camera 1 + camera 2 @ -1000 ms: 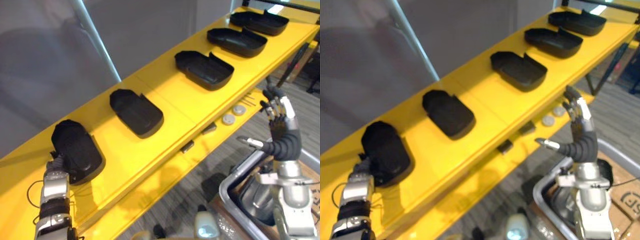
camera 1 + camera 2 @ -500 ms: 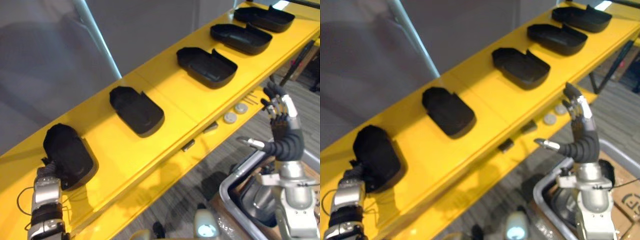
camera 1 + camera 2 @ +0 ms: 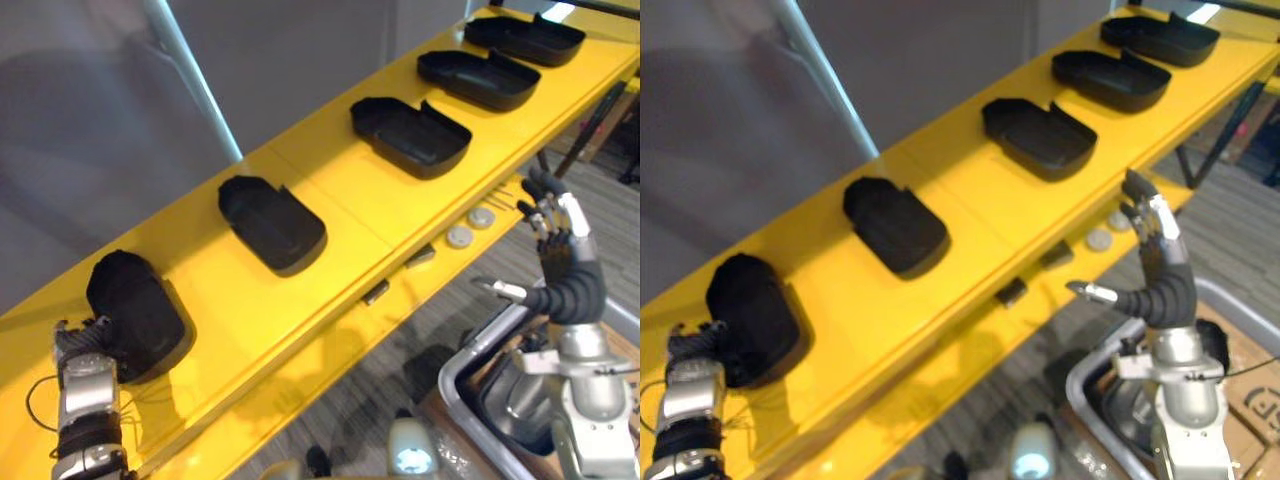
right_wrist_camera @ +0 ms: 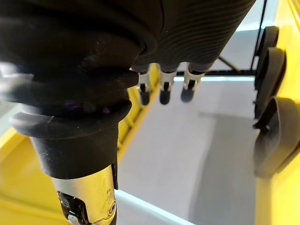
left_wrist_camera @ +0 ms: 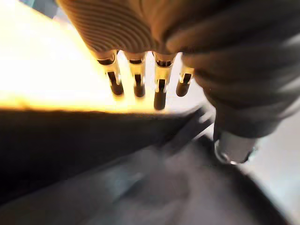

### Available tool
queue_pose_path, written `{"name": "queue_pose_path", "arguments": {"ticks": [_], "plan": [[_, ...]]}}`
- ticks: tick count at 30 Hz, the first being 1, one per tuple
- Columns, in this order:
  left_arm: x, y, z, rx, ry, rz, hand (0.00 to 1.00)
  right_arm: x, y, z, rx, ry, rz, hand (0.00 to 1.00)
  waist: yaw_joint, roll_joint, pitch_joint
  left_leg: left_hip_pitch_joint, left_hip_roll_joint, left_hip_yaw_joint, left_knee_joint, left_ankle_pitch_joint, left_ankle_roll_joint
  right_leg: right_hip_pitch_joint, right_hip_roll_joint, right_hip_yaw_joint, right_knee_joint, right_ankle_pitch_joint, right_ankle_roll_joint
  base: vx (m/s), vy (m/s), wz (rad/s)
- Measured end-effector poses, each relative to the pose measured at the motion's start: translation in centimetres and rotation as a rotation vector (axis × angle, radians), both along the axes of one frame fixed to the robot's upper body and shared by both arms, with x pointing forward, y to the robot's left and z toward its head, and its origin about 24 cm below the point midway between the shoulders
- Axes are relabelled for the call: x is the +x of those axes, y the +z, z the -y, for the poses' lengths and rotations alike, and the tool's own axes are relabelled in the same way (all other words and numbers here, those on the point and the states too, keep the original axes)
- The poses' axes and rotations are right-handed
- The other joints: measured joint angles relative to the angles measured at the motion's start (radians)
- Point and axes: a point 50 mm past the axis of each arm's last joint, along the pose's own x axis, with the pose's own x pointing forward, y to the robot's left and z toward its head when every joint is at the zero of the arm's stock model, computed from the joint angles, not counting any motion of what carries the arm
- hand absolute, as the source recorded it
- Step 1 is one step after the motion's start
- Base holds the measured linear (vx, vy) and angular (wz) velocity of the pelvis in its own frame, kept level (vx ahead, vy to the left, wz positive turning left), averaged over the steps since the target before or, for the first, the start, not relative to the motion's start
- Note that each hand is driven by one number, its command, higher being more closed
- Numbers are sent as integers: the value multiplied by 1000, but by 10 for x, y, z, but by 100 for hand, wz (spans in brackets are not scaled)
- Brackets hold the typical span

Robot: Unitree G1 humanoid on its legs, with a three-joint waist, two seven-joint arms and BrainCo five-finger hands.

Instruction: Walk over and take plastic housings, then place them on the shelf

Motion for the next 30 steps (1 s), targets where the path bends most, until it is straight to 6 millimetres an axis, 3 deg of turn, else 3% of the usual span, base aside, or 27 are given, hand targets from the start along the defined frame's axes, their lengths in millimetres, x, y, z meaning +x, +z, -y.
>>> {"name": "queue_pose_path", "arguments": {"ticks": [4,9,11,15,20,22,27,30], "plan": [[3,23,-1,109,102,215,0,-3,-2,1,9,4,6,0,-6,0,0,1,0,2,0,0,0,0,1,5,0,0,0,0,0,0],[-1,81,12,313,131,593,0,-7,-10,-10,106,61,21,0,-10,6,-7,5,1,0,-3,1,0,3,2,4,-2,0,0,0,0,0],[-6,86,17,347,111,630,0,-7,-14,-19,139,91,13,0,-10,13,-13,19,2,-3,-8,1,0,19,2,-5,-9,0,0,11,-3,5],[-19,74,31,319,95,660,0,-7,-18,-31,184,112,26,0,11,19,-52,33,4,-37,-20,4,-1,58,1,-36,-37,0,0,20,-6,16],[-50,86,66,333,1,844,0,-6,-26,-33,310,21,36,0,55,-18,-89,34,8,-91,-36,16,-2,102,4,-88,-92,13,0,12,-17,30],[-69,92,84,323,-44,931,0,-6,-34,-30,387,-31,21,0,73,-27,-95,32,7,-113,-37,16,-1,131,6,-109,-133,27,2,17,11,26],[-110,102,106,340,-95,1044,0,-17,-45,-14,501,-142,3,0,107,-31,-93,27,-3,-162,-48,20,7,190,5,-157,-218,58,10,26,25,29],[-116,107,114,349,-151,1107,0,-22,-46,-5,519,-203,25,0,128,-39,-88,12,-5,-183,-50,23,10,212,7,-181,-268,83,13,26,21,22]]}}
